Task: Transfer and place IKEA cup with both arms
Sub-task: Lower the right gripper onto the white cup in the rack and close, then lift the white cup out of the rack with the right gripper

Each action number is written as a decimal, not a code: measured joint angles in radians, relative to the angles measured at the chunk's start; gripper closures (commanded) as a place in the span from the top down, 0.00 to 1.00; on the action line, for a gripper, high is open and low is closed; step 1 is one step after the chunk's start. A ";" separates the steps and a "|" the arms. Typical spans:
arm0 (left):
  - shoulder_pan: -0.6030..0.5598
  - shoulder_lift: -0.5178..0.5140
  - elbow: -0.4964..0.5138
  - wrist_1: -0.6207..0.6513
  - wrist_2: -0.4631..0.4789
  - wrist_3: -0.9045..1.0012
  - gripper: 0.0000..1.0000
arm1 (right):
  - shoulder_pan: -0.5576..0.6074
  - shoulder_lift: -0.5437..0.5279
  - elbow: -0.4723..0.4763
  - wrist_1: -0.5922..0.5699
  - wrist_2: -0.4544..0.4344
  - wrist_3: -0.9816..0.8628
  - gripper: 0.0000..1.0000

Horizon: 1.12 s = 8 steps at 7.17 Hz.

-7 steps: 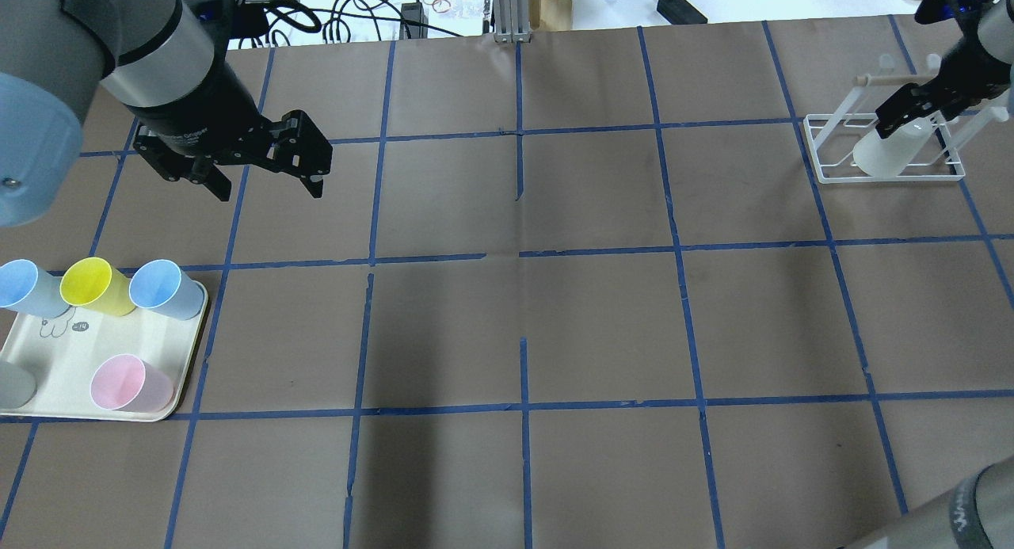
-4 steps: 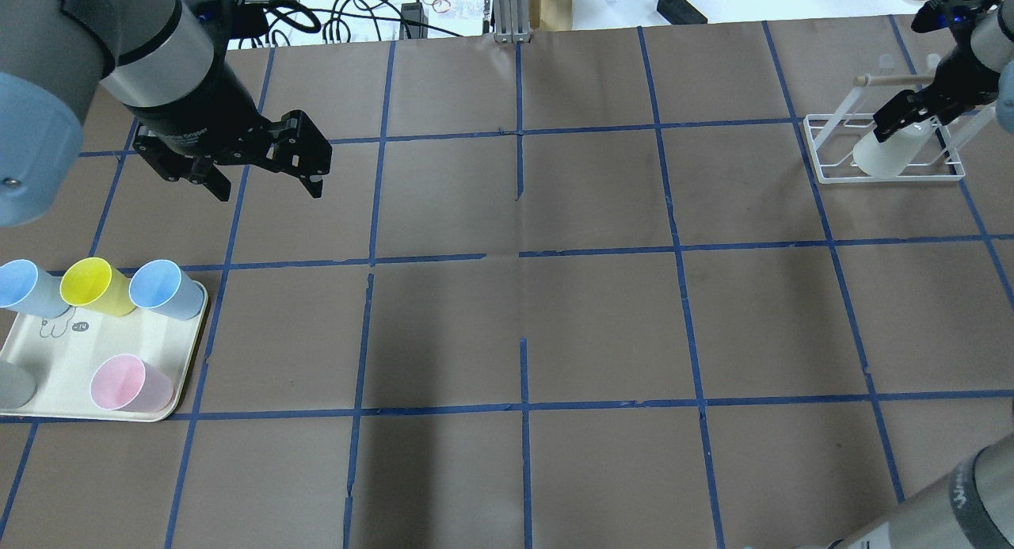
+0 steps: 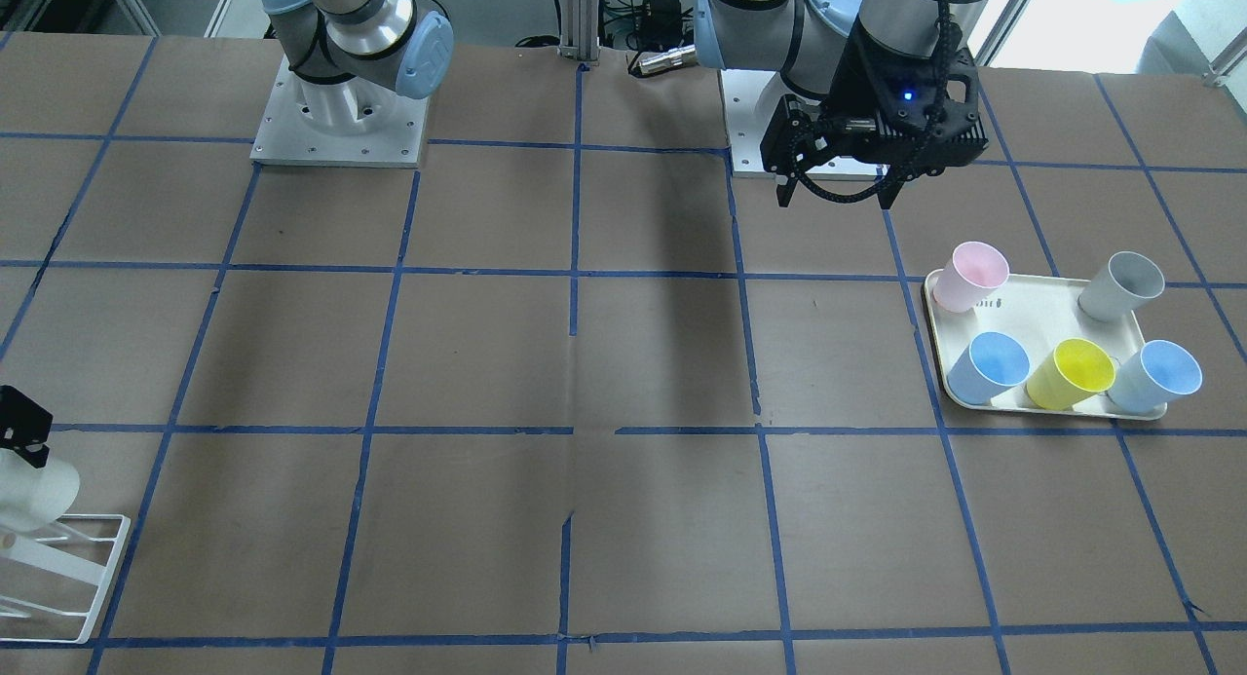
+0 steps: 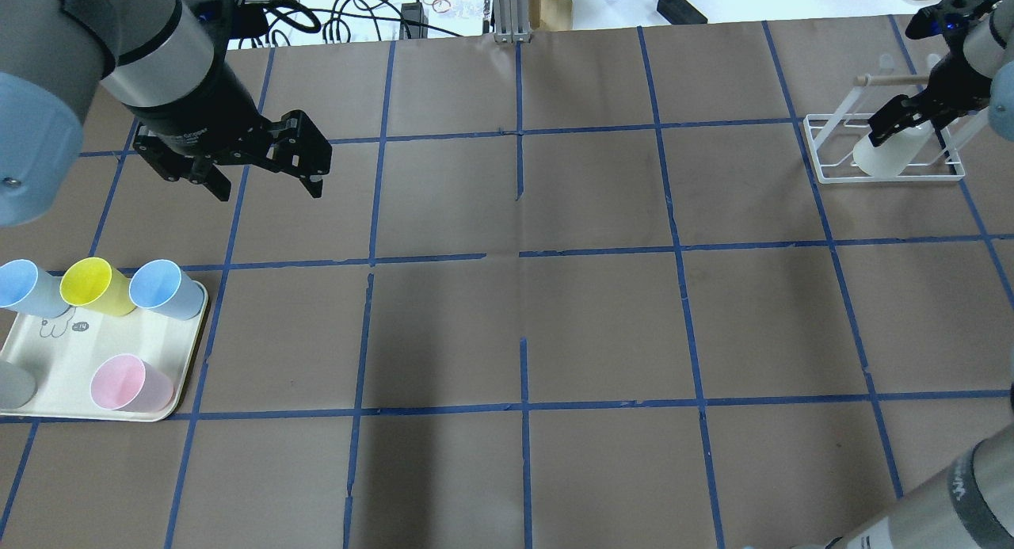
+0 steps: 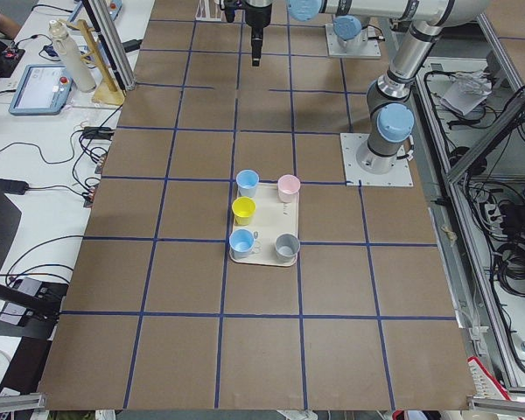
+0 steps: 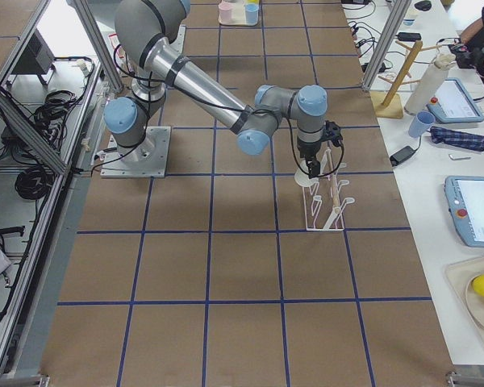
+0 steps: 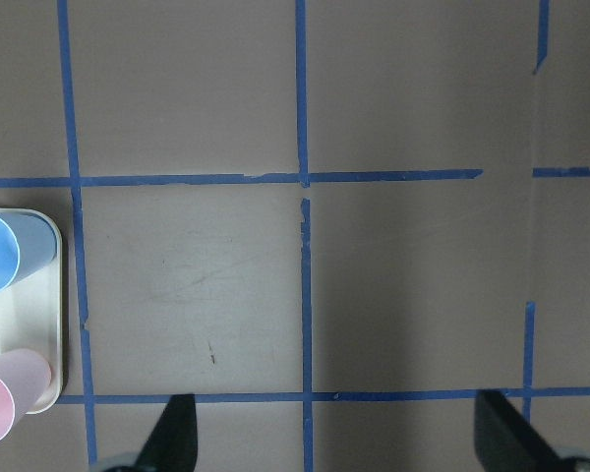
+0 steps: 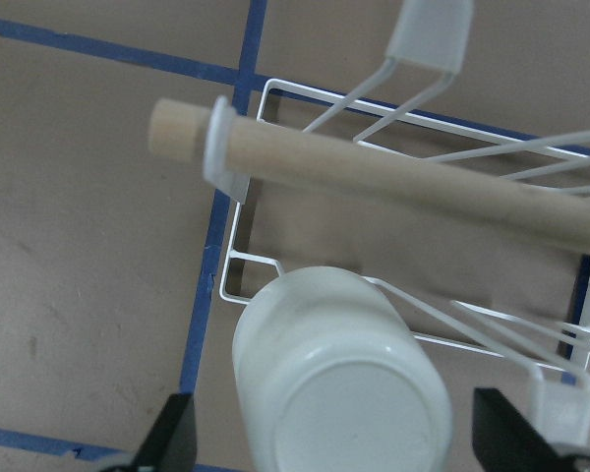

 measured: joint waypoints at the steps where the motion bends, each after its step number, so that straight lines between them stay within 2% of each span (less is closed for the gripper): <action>1: 0.000 0.000 0.000 0.000 0.000 0.000 1.00 | 0.000 0.001 0.000 0.001 0.000 0.001 0.87; 2: 0.000 0.000 0.000 0.000 0.001 0.000 1.00 | 0.000 0.001 0.000 0.001 0.000 0.003 0.81; 4: 0.000 0.000 0.000 0.000 0.002 0.000 1.00 | 0.000 0.002 0.000 0.002 -0.002 0.004 0.51; 5: 0.001 -0.001 0.000 0.000 0.002 0.000 1.00 | 0.000 0.001 -0.001 0.002 -0.002 0.005 0.43; 6: 0.001 -0.001 0.000 0.000 0.002 0.000 1.00 | 0.000 -0.001 -0.001 0.002 -0.001 0.005 0.26; 7: 0.001 -0.001 0.000 0.000 0.001 0.000 1.00 | 0.000 -0.004 -0.001 0.002 -0.001 0.005 0.16; 8: 0.001 -0.002 0.000 0.000 0.000 0.000 1.00 | 0.000 -0.008 -0.002 0.002 -0.002 0.006 0.16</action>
